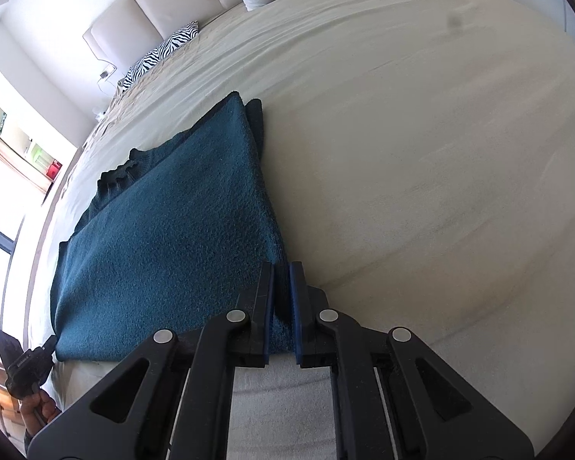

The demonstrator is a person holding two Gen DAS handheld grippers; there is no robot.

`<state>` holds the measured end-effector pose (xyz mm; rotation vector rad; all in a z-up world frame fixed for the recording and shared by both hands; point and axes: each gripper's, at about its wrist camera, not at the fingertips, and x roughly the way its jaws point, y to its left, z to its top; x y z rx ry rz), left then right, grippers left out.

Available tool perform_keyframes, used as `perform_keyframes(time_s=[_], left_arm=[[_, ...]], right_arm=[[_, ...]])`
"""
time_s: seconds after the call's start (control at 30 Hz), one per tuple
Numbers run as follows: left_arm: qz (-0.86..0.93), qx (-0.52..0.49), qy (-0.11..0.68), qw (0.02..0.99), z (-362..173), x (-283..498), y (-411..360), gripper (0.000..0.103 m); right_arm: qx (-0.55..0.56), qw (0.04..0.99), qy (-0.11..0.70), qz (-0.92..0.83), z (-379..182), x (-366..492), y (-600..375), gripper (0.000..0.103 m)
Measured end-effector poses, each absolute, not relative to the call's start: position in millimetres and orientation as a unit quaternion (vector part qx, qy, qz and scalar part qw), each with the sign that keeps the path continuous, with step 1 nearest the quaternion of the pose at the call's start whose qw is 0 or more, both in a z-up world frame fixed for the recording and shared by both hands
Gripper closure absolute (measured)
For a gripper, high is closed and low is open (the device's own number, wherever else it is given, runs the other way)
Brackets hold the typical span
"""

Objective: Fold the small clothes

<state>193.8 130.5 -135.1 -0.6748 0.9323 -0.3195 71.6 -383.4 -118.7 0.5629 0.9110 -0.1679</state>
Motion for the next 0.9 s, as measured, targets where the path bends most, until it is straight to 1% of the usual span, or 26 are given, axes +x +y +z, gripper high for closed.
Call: perform_keyframes(time_s=[0.2, 0.27, 0.3, 0.33, 0.4, 0.43, 0.47, 0.53, 0.63, 0.7, 0.8, 0.9], left_arm=[[-0.152, -0.320, 0.441, 0.825, -132.1, 189.7, 131.3, 0.095], [-0.151, -0.320, 0.440, 0.826, -122.8, 185.0, 134.8, 0.089], [-0.143, -0.313, 0.435, 0.832, -113.9, 182.2, 135.9, 0.081], [-0.138, -0.307, 0.424, 0.841, -102.7, 180.1, 137.3, 0.075], [-0.138, -0.294, 0.401, 0.857, -78.3, 183.7, 136.7, 0.059], [-0.141, -0.282, 0.394, 0.863, -67.1, 190.7, 131.5, 0.054], [-0.153, -0.272, 0.389, 0.867, -57.5, 201.5, 123.6, 0.052], [-0.182, -0.259, 0.381, 0.869, -45.2, 228.5, 101.5, 0.051], [-0.208, -0.231, 0.376, 0.873, -42.5, 275.1, 62.7, 0.051], [-0.221, -0.231, 0.390, 0.863, -49.2, 309.6, 38.4, 0.051], [-0.221, -0.201, 0.406, 0.864, -61.8, 351.5, 7.4, 0.051], [-0.209, -0.199, 0.433, 0.854, -87.0, 380.8, 1.9, 0.051]], right_arm=[[0.302, 0.849, 0.427, -0.069, -131.2, 69.3, -394.8, 0.095], [0.304, 0.848, 0.428, -0.069, -127.1, 66.0, -394.1, 0.088], [0.304, 0.849, 0.426, -0.075, -121.7, 62.9, -394.8, 0.086], [0.304, 0.852, 0.418, -0.086, -114.5, 58.5, -396.3, 0.081], [0.303, 0.861, 0.393, -0.112, -95.0, 52.1, -399.4, 0.071], [0.308, 0.863, 0.382, -0.117, -84.6, 53.3, -399.8, 0.052], [0.320, 0.866, 0.368, -0.110, -76.0, 58.2, -398.2, 0.038], [0.343, 0.870, 0.349, -0.058, -60.4, 83.7, -387.8, 0.037], [0.389, 0.847, 0.360, 0.038, -61.5, 146.8, -355.9, 0.037], [0.408, 0.823, 0.389, 0.076, -74.4, 192.5, -325.8, 0.037], [0.420, 0.789, 0.426, 0.142, -97.5, 252.6, -271.7, 0.038], [0.454, 0.742, 0.461, 0.173, -128.1, 293.6, -232.5, 0.038]])
